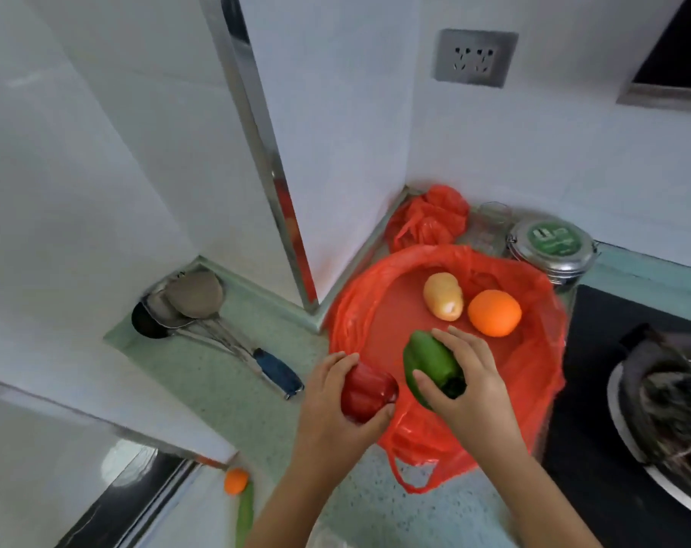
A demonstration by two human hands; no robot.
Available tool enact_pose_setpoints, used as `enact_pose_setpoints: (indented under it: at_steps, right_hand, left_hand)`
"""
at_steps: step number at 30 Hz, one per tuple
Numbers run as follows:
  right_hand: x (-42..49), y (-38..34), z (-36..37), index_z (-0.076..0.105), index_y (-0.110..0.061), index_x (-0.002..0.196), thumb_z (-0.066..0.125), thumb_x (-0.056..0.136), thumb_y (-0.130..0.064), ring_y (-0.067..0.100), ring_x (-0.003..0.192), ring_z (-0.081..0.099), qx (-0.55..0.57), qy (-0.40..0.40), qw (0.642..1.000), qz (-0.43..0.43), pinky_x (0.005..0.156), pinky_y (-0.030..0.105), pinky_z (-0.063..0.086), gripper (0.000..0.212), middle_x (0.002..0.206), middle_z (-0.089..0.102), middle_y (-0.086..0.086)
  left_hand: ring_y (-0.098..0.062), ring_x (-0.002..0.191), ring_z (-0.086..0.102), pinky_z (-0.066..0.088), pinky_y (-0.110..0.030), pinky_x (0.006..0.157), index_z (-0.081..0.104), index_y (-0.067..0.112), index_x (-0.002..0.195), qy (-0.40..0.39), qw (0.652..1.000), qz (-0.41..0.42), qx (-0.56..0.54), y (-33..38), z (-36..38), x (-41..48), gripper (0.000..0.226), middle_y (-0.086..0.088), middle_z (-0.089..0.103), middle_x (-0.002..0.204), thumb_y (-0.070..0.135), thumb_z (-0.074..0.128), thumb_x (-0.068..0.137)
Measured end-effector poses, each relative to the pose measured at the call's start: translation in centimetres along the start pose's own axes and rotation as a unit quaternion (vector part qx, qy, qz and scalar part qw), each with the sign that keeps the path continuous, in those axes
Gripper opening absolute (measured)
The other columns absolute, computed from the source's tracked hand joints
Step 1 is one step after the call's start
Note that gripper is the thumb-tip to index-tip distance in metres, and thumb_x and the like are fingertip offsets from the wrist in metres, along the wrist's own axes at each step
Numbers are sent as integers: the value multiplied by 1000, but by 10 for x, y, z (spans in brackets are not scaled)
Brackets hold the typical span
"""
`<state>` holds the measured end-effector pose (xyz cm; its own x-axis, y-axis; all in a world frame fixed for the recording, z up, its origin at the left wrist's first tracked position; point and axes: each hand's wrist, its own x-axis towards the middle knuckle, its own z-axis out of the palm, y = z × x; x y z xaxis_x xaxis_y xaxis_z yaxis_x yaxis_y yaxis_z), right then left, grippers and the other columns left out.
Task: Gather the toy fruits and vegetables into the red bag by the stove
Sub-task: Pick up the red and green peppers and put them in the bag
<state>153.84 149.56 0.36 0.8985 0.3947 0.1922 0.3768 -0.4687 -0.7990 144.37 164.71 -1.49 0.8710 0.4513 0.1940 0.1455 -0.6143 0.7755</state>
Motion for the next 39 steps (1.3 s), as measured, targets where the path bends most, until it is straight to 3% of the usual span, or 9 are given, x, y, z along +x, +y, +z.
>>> enact_pose_setpoints:
  at_steps: [2,6,11,15,17,21,31,35,39]
  right_hand:
    - [3,8,-2,54,-23,123,76,73,-24,7,118,39,-7,25,999,27,92,17,31,55,126,43,-4]
    - [4,20,-5,52,-25,125,74,74,-25,9,120,38,-28,75,994,79,95,26,35,56,126,38,-9]
    - [9,35,-1,51,-24,126,74,75,-26,12,120,38,-68,127,981,133,91,24,36,56,125,35,-13]
    - [16,48,8,49,-23,128,73,75,-31,19,123,39,-102,149,969,169,93,29,41,59,132,36,-7]
    - [18,54,12,48,-22,129,72,76,-34,20,123,39,-117,161,962,188,91,26,40,59,136,37,-2]
    - [22,67,20,48,-21,129,72,76,-35,22,124,40,-133,183,950,216,89,26,42,60,137,38,1]
    - [41,95,37,49,-18,128,74,75,-31,30,124,40,-180,199,931,248,84,31,45,61,140,38,7]
    - [44,103,41,48,-18,129,74,75,-32,29,126,38,-178,202,927,260,87,31,43,61,142,35,6]
    - [45,106,41,48,-18,129,74,74,-33,30,127,37,-192,186,929,257,88,32,43,63,143,35,7]
  left_hand:
    - [-4,119,38,27,-12,96,42,37,121,-25,999,11,-18,-1,7,16,68,10,42,128,59,65,61]
    - [-5,123,36,24,-11,97,47,27,126,-95,993,72,-26,-4,24,46,71,10,41,131,58,64,64]
    - [-10,125,38,30,-23,102,50,20,126,-158,977,136,-50,-9,48,85,71,2,45,131,54,66,66]
    - [-11,125,38,27,-15,103,50,19,125,-203,963,171,-55,-16,69,106,70,1,45,131,52,67,66]
    - [-14,124,41,29,-19,102,51,18,125,-221,955,190,-47,-22,79,113,70,-1,46,130,52,67,66]
    - [-16,120,43,34,-30,99,50,21,125,-236,945,222,-34,-31,97,130,71,-2,49,128,56,67,65]
    - [-7,117,36,33,-33,98,47,26,126,-270,924,271,-22,-50,132,155,75,0,49,129,65,63,64]
    - [-15,118,39,34,-38,98,44,26,127,-267,917,297,-15,-49,136,162,75,-5,50,131,74,50,70]
    - [-26,114,47,39,-43,95,43,24,127,-264,912,314,15,-49,139,168,78,-8,49,134,70,56,65]
